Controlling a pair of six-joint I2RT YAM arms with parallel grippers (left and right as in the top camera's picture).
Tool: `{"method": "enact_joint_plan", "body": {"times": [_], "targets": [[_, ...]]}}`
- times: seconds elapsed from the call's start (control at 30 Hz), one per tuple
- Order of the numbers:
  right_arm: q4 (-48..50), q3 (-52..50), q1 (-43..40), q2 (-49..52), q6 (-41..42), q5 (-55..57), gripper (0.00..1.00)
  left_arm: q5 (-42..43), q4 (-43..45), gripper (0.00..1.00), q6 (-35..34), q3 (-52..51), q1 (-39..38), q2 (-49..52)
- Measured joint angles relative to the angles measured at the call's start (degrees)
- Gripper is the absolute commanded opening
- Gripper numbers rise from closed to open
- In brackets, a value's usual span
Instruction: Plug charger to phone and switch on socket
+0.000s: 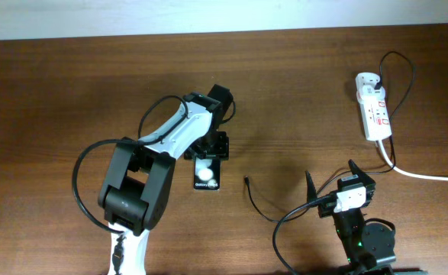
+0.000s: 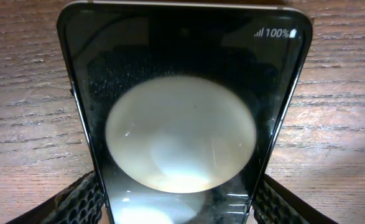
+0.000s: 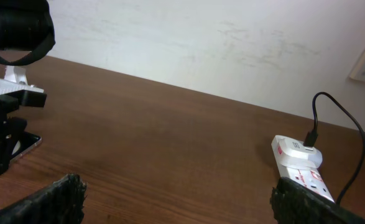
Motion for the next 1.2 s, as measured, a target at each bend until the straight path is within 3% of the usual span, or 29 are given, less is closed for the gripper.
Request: {"method": "enact_joint_plan", "body": {"times": [0.27, 0.47, 0.53, 0.6, 0.63, 0.7, 0.8, 0.87, 0.93, 1.0, 1.1, 1.13, 1.2], "targets": [[0.00, 0.00, 0.00, 0.00, 0.00, 0.00, 0.99, -1.49, -3.91, 0.64, 1.92, 4.70, 1.01, 2.08], [0.02, 0.00, 0.00, 0.00, 0.00, -0.02, 0.99, 6.82, -3.45, 0.67, 9.20, 4.70, 6.82, 2.08], [2.49, 0.00, -0.04, 0.00, 0.02, -6.19, 0.99, 10.62, -2.99, 0.67, 12.20, 4.72, 6.99, 2.08], [3.85, 0.00, -0.04, 0.00, 3.74, -14.82, 0.99, 13.18, -2.49, 0.68, 13.81, 4.81, 6.97, 2.08], [0.15, 1.25, -0.04, 0.20, 9.49, -17.27, 0.99, 13.88, -2.47, 0.69, 14.29, 4.81, 6.99, 2.08], [-5.84, 7.15, -0.04, 3.43, 12.35, -17.70, 0.99, 14.38, -2.38, 0.69, 14.84, 4.81, 6.99, 2.08], [-19.06, 30.01, -0.04, 19.21, 14.29, -17.99, 0.99, 14.75, -2.40, 0.70, 14.86, 5.44, 6.99, 2.10], [-30.99, 45.83, -0.13, 36.04, 14.91, -21.46, 0.99, 15.13, -1.25, 0.71, 14.82, 5.75, 7.04, 2.10], [-33.35, 55.87, -0.22, 50.51, 15.21, -30.47, 0.99, 15.56, -1.03, 0.70, 14.84, 5.88, 7.32, 2.10], [-33.29, 58.99, -0.20, 62.93, 15.34, -42.14, 0.99, 15.76, -1.11, 0.71, 14.84, 5.97, 8.31, 2.10], [-34.27, 59.32, 1.31, 77.48, 15.50, -47.71, 0.96, 15.78, -1.16, 0.71, 14.84, 5.99, 8.76, 2.10], [-33.14, 59.32, 2.82, 82.47, 15.58, -48.43, 0.88, 15.78, -1.16, 0.72, 14.84, 5.99, 8.74, 2.10], [-27.82, 59.45, 6.78, 92.11, 16.02, -49.44, 0.88, 15.98, -1.55, 0.72, 14.84, 5.99, 8.74, 2.10]]}}
